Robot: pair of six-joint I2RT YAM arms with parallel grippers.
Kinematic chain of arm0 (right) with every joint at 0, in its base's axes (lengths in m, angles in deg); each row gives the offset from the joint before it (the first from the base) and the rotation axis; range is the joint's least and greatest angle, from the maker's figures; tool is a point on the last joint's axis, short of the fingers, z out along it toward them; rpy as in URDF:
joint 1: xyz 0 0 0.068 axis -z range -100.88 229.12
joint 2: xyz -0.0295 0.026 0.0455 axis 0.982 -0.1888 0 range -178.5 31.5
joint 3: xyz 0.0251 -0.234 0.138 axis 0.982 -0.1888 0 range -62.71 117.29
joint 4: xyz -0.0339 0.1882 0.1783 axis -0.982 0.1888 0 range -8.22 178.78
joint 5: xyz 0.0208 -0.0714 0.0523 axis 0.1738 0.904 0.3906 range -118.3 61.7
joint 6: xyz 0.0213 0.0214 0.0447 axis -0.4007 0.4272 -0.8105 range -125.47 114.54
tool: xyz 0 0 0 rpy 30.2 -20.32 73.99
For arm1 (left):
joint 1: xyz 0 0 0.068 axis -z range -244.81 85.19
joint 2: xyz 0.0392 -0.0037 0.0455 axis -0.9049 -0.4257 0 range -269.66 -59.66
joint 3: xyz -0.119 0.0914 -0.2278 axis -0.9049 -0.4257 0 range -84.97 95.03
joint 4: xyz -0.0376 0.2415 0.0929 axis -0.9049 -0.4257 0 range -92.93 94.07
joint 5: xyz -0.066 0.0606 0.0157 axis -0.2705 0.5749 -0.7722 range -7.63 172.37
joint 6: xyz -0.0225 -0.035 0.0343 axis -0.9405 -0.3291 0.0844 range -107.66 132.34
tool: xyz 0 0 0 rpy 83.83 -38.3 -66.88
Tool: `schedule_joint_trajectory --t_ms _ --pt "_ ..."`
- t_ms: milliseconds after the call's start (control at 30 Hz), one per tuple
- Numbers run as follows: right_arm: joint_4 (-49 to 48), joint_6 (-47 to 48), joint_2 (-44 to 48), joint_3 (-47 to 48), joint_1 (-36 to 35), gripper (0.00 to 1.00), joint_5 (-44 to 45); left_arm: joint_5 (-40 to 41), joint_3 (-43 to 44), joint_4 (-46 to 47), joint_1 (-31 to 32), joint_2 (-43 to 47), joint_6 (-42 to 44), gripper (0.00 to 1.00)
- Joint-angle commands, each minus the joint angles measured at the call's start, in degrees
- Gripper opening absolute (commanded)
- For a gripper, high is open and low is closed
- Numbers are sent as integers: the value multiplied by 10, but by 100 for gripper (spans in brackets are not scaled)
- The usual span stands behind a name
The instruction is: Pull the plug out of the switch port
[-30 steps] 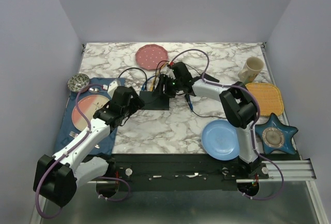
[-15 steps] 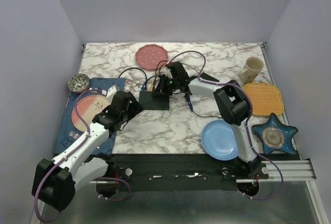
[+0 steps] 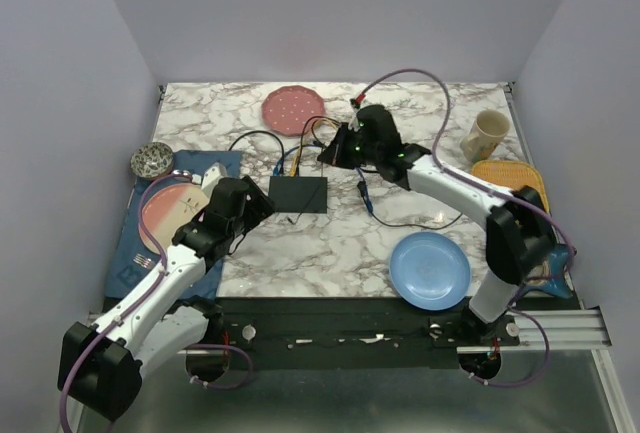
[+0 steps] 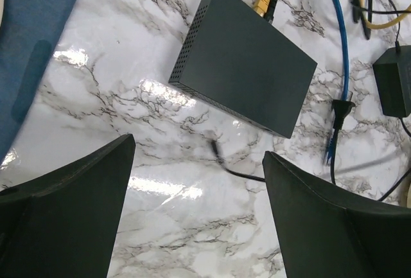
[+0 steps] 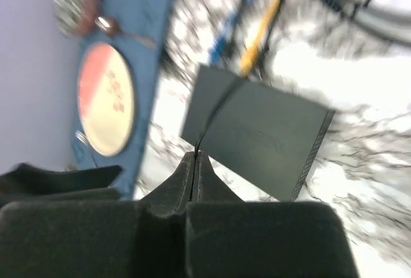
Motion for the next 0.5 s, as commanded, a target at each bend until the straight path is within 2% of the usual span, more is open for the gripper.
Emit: schedule_joint_trajectory --t_ms 0,233,300,467 --pt "96 104 116 2 7 1 176 2 -15 15 1 4 -7 92" --pt "153 135 185 -22 59 1 276 -23 -21 33 1 -14 -13 92" --pt "163 132 193 -23 85 1 326 -26 -21 35 1 -17 -12 92" --pt "163 110 185 1 148 1 383 -31 -24 48 1 -24 -11 92"
